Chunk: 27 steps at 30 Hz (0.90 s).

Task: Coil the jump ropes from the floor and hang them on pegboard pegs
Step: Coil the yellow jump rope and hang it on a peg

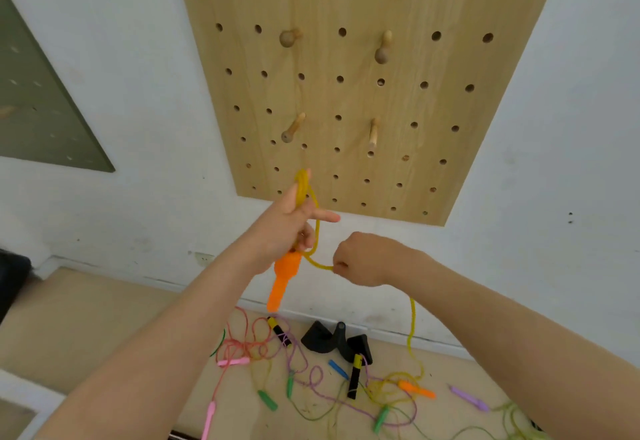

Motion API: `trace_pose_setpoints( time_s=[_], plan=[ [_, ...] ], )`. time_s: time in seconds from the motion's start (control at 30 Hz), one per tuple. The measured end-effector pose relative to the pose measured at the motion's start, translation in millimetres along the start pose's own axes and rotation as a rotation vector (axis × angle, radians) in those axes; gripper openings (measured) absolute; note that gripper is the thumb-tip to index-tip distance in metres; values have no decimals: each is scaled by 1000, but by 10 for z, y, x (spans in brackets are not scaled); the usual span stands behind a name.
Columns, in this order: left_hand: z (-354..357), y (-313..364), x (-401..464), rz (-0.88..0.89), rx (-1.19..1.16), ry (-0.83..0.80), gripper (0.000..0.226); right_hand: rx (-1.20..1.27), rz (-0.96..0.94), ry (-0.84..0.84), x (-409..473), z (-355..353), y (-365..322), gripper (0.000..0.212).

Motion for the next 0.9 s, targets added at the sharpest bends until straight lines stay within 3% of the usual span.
trace_pose_setpoints(
  time_s=[0.07,0.13,0.2,0.3,0.43,0.53,0.63,0.73,0.83,0.9],
  plan=[
    [118,117,35,105,401,-63,55,-92,-90,43,-70,-141,-252,30],
    [221,161,-4,168,524,-127,53,-36,-193,165,-193,-315,-368,21],
    [232,136,-61,119,305,-141,45,130,-223,325,-327,-498,-332,18],
    [282,125,-156,13,-67,-154,27,247,-80,522,-462,-670,-161,23],
    [385,139,-205,-73,11,-172,30,-55,-42,572,-520,-764,-69,37],
    [343,169,-234,-42,163,-196,45,-48,-91,550,-555,-879,45,37],
    [241,110,-327,-106,-166,-298,44,202,-126,481,-550,-880,229,36],
    [63,130,-391,-51,-685,-305,36,853,-149,432,-505,-720,553,30],
    [-74,179,-399,109,-1190,-512,30,1158,-97,240,-432,-243,766,20],
    [-226,182,-397,153,-1329,-429,36,1411,-23,77,-410,151,818,18]
  ],
)
Point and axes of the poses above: each hand's wrist, its own x-axis towards the middle knuckle, its own z-axis out of the palm, y = z × x, the point moved 5 cm from there along x, towards the middle knuckle, and after that the axes turned 2 degrees about y, right-handed, at the moved point
